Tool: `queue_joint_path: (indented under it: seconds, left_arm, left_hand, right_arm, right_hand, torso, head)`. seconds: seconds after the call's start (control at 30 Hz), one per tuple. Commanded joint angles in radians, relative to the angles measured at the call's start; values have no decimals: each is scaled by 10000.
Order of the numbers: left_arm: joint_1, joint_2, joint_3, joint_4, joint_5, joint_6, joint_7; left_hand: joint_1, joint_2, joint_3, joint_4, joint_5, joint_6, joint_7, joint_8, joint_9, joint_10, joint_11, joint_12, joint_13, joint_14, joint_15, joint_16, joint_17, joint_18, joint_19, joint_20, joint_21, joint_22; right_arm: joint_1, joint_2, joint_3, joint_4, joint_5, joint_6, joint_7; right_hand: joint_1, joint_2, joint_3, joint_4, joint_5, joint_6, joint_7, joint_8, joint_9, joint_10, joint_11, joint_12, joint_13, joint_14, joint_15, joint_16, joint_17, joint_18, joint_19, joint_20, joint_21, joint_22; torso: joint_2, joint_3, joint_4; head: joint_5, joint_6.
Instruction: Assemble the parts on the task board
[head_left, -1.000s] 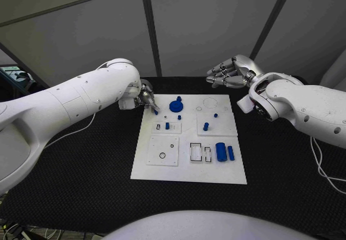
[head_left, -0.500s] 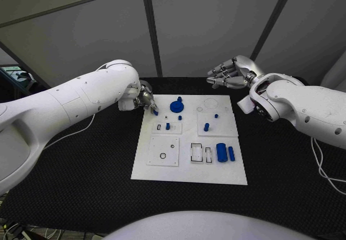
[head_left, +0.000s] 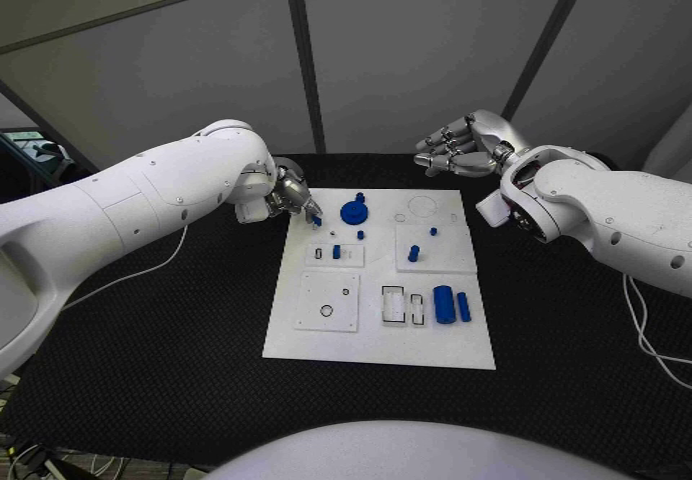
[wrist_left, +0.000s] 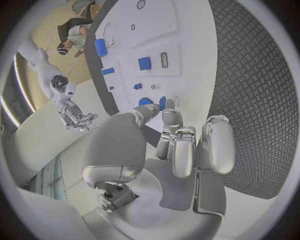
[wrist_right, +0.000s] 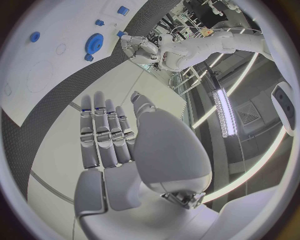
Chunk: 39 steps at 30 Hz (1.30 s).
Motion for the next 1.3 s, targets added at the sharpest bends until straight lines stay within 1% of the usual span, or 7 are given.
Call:
queue_joint_path:
  seconds: [0.03,0.23,0.43,0.57,0.87,1.17,1.3]
  left_arm:
    - [16,-170,-7,263,548,-526,240]
    - [14,-693,-166,1048,605,-752,193]
    - [1,-1225,-413,1864,551,-877,106]
    - [-57,-1571,-506,2441,358,-980,54]
    - [-235,-1866,-572,3192,-73,-1492,62]
    - [-420,-1860,-621,3387,-201,-1924,94]
    - [-467,-1842,-654,3408,-211,-1964,77]
  left_hand:
    - [-115,-27,1481,-1475,60,106,-3,26,16,360,-262,75,30,1026,-81,57,2605,-158,269,-72,44,662]
    - [-164,-51,1505,-1527,131,144,-17,33,34,411,-275,125,95,1028,-90,63,2613,-161,274,-79,53,676]
    - [-202,-82,1521,-1583,173,187,-32,38,49,484,-289,202,194,1034,-97,78,2633,-173,294,-86,98,725]
    - [-219,-101,1532,-1617,203,219,-42,40,57,524,-299,236,235,1034,-102,78,2633,-183,311,-91,140,768]
    - [-282,-144,1576,-1693,316,299,-64,42,79,629,-321,323,348,1034,-119,78,2633,-196,335,-106,192,826]
    - [-315,-160,1589,-1711,358,327,-70,45,89,666,-328,356,390,1034,-124,78,2633,-199,342,-113,206,843]
    - [-326,-165,1597,-1718,375,338,-73,48,93,678,-332,363,398,1034,-127,78,2633,-202,348,-116,218,855]
  right_arm:
    - [19,7,6,-2,-4,68,45]
    - [18,-11,6,-2,-4,69,42]
    - [18,-25,5,-12,-4,67,38]
    - [18,-21,4,-29,-4,68,40]
    - [15,4,3,-61,-4,79,55]
    - [13,25,1,-83,-4,96,66]
    - [12,33,1,-91,-4,101,68]
  right_hand:
    - [-122,11,-61,18,60,-59,-30,-1,-4,-66,0,45,-12,-57,38,-40,-9,116,5,33,-57,-16]
    - [-122,11,-61,18,60,-59,-30,-1,-4,-66,0,45,-12,-57,38,-40,-9,116,5,33,-57,-16]
    - [-122,11,-61,18,60,-59,-30,-1,-4,-66,0,45,-12,-57,38,-40,-9,116,5,33,-57,-16]
    - [-122,11,-61,18,60,-59,-30,-1,-4,-66,0,45,-12,-57,38,-40,-9,116,5,33,-57,-16]
    - [-142,21,-73,21,64,-56,-31,3,-2,-62,0,54,-13,-59,38,-37,-17,118,15,36,-75,-30]
    - [-142,21,-73,21,64,-56,-31,3,-2,-62,0,54,-13,-59,38,-37,-17,118,15,36,-75,-30]
    - [-142,21,-73,21,64,-56,-31,3,-2,-62,0,54,-13,-59,38,-37,-17,118,15,36,-75,-30]
  torso:
    - [-6,3,0]
    - [0,-1,-7]
    - [-6,-1,-4]
    - [-11,-3,-6]
    - [6,-7,-25]
    - [19,-7,-24]
    - [16,-5,-7]
  head:
    - [38,-9]
    - [69,-26]
    - [115,-41]
    - [138,-47]
    - [175,-25]
    - [198,-3]
    - [188,-29]
